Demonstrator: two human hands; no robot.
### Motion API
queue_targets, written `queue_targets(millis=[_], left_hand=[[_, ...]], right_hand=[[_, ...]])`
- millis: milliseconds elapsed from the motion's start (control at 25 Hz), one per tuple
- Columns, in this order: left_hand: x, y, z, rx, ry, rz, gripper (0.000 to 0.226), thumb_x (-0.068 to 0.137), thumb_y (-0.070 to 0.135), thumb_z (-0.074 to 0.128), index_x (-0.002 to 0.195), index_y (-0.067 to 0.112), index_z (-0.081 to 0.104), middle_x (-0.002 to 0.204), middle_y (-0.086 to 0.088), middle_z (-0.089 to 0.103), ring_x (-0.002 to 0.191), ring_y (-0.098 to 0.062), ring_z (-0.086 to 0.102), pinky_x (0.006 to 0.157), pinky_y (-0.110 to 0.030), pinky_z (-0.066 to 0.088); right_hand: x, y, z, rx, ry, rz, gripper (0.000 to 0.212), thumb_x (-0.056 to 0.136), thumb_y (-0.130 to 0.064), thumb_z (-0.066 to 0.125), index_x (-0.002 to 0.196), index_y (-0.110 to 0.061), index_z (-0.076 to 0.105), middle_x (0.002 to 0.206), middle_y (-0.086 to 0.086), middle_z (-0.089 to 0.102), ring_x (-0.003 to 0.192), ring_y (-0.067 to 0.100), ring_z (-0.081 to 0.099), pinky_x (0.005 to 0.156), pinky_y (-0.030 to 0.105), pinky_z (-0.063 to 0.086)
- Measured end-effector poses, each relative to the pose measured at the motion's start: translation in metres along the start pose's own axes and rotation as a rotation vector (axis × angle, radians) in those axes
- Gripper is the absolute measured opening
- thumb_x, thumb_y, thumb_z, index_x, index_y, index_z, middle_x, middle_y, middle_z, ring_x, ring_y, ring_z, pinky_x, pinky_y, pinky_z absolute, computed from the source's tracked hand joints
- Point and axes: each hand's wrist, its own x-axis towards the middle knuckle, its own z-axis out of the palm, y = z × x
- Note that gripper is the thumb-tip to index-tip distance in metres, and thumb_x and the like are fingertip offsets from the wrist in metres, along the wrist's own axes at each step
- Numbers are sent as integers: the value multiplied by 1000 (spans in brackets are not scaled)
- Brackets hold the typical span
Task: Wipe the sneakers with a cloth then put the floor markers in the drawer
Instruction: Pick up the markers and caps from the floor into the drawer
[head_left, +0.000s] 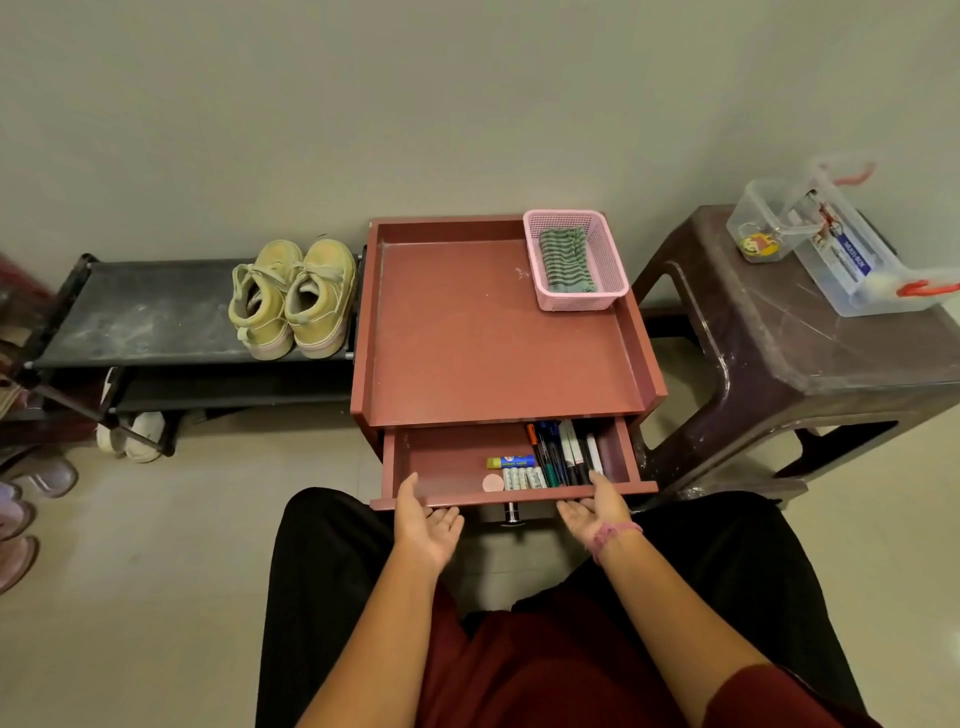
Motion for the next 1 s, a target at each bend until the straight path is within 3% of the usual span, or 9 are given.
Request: queue_targets(millis=[160,320,560,720,1000], left_hand=[[13,9,12,29,-16,37,75,94,39,55,150,1,20,152,-22,33,138,-33,37,116,-41,27],[27,20,24,78,-37,46,65,97,43,47,146,3,33,147,-20,43,135,-29,43,114,-39,27],[36,33,49,20,-124,77,66,100,45,35,151,5,24,154,-14,32,142,-27,33,116,-42,24],[40,37,60,-12,-136,81,67,100,44,33,153,8,15,157,-13,25,146,-26,23,118,-45,20],[41,29,57,-66,-158,81,66,100,42,35,154,11,13,157,-10,27,146,-27,22,118,-46,19]], right_hand=[[7,-10,18,-5,-26,-8,67,94,-28,55,142,7,25,146,22,34,132,32,41,109,39,37],[14,-23,45,-29,-42,-38,66,93,-27,57,142,7,27,144,22,36,129,31,43,106,38,40],[25,-35,75,-50,-68,-73,56,93,-24,57,136,5,36,139,20,44,123,28,51,99,35,46],[31,-38,81,-82,-89,-65,53,95,-23,55,137,3,36,142,17,41,131,26,43,104,35,40],[37,-30,72,-116,-114,-46,48,96,-28,51,138,-8,41,144,8,42,135,23,36,98,36,39]])
